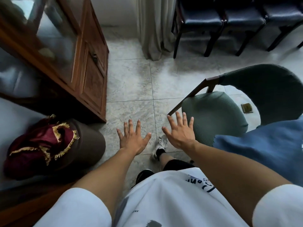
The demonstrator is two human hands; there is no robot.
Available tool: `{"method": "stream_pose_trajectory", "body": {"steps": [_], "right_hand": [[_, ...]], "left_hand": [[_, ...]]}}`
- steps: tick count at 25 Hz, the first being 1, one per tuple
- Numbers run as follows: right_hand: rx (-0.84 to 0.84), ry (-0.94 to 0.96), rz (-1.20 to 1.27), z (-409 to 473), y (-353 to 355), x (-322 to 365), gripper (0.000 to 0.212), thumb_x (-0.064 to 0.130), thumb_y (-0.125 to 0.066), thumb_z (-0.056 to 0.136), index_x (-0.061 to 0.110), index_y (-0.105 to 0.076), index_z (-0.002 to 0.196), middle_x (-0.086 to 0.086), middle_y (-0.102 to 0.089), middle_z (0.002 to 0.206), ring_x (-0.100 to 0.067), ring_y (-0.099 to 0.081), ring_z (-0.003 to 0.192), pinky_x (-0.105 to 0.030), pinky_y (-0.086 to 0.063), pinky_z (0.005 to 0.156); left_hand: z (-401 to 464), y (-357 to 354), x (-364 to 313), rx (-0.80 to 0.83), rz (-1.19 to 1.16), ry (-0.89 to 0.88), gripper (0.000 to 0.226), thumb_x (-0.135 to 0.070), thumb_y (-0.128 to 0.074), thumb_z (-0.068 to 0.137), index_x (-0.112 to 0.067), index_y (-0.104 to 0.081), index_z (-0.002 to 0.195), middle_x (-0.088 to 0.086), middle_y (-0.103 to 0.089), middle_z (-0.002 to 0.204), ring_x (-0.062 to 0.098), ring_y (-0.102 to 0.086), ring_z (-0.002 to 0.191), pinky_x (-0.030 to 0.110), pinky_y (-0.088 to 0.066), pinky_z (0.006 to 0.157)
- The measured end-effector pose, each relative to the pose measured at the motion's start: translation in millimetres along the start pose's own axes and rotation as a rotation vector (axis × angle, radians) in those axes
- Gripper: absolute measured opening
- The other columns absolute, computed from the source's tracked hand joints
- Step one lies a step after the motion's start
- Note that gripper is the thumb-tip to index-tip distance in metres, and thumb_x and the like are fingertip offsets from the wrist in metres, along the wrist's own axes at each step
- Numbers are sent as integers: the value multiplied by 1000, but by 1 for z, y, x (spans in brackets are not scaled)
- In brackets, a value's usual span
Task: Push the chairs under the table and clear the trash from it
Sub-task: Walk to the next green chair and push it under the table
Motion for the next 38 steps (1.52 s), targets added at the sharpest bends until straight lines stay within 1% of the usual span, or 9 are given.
{"method": "stream_pose_trajectory", "body": {"steps": [4, 9, 13, 16, 21, 27, 31, 35, 38], "right_hand": [[-19, 8, 36, 81, 35, 3, 77, 74, -8, 96, 36, -3, 163, -5, 12, 171, -35, 18, 156, -63, 16, 121], [-9, -32, 86, 183, 101, -7, 77, 73, -9, 97, 35, -1, 163, -7, 13, 171, -37, 18, 156, -63, 16, 120], [-46, -39, 99, 252, 152, -18, 75, 72, -8, 98, 35, 1, 163, -7, 16, 170, -37, 19, 155, -64, 16, 120], [-72, -83, 120, 294, 185, -28, 76, 71, -9, 98, 32, 1, 163, -8, 14, 171, -37, 18, 155, -64, 15, 121], [-80, -194, 165, 369, 223, -47, 77, 72, -8, 98, 31, 0, 163, -9, 12, 171, -37, 16, 156, -63, 14, 121], [-127, -434, 248, 460, 278, -78, 76, 71, -11, 99, 31, 0, 163, -10, 10, 171, -36, 14, 156, -63, 12, 122], [-184, -569, 315, 496, 308, -94, 76, 70, -12, 99, 31, 1, 163, -9, 11, 171, -34, 15, 157, -62, 14, 122], [-154, -709, 349, 512, 320, -124, 79, 72, -13, 98, 31, 0, 163, -10, 9, 171, -35, 15, 156, -63, 15, 121], [-125, -784, 386, 521, 324, -155, 78, 72, -15, 98, 32, 1, 163, -9, 10, 171, -35, 16, 156, -62, 16, 121]], "left_hand": [[72, 47, -4, -10, 31, -5, 86, -78, -16, 94, -32, 8, 162, 10, 17, 170, 30, 20, 155, 64, 12, 120], [161, 134, -20, -18, 81, 9, 86, -78, -16, 94, -32, 8, 162, 10, 15, 170, 30, 17, 156, 62, 13, 120], [235, 198, -39, -53, 112, 4, 87, -79, -17, 93, -31, 6, 163, 10, 12, 171, 31, 16, 156, 63, 12, 120], [288, 241, -64, -85, 134, -65, 87, -78, -16, 94, -30, 6, 163, 11, 13, 170, 30, 18, 156, 63, 13, 120], [382, 298, -109, -44, 203, -180, 86, -77, -15, 94, -30, 8, 162, 11, 17, 170, 31, 20, 155, 64, 13, 120], [509, 385, -163, -58, 297, -373, 85, -76, -15, 95, -30, 7, 162, 11, 13, 170, 31, 16, 156, 63, 12, 120], [573, 433, -208, -72, 360, -493, 87, -78, -12, 93, -29, 7, 163, 11, 12, 170, 30, 14, 156, 64, 10, 121], [610, 452, -264, -32, 415, -625, 86, -79, -11, 93, -31, 6, 162, 9, 11, 171, 29, 15, 156, 64, 11, 121], [633, 451, -306, 11, 463, -679, 88, -81, -10, 91, -32, 7, 162, 9, 13, 170, 29, 17, 156, 64, 12, 121]]}}
Point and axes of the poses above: each hand's wrist, its own z-axis towards the middle knuckle, its own y-axis out of the back of the hand, x = y × z, the point moved 2 cm from there along z, towards the middle knuckle
